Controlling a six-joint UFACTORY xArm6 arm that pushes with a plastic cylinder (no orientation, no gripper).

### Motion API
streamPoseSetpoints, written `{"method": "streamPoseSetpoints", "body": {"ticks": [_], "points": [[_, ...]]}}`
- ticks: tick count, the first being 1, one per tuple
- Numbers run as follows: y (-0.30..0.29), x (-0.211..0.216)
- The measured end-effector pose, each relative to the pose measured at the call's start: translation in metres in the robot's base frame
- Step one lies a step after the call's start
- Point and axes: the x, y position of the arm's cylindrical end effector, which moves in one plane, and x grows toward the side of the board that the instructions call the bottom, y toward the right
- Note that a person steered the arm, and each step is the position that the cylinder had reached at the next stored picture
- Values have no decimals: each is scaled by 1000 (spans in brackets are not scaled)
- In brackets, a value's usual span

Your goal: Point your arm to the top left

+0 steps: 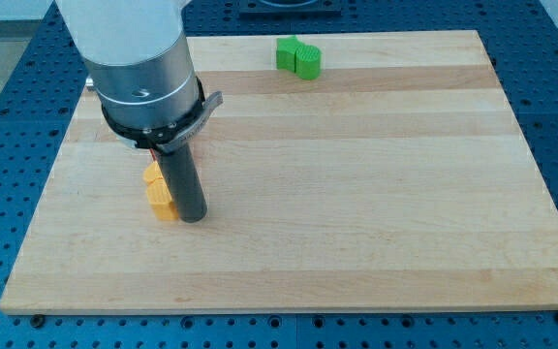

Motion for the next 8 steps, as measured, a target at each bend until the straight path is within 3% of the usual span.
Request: {"method": "streamPoseSetpoints", "body": {"ticks": [1, 2, 3, 8], "points": [[0, 0], [37, -58], [45, -87], [27, -235]]}}
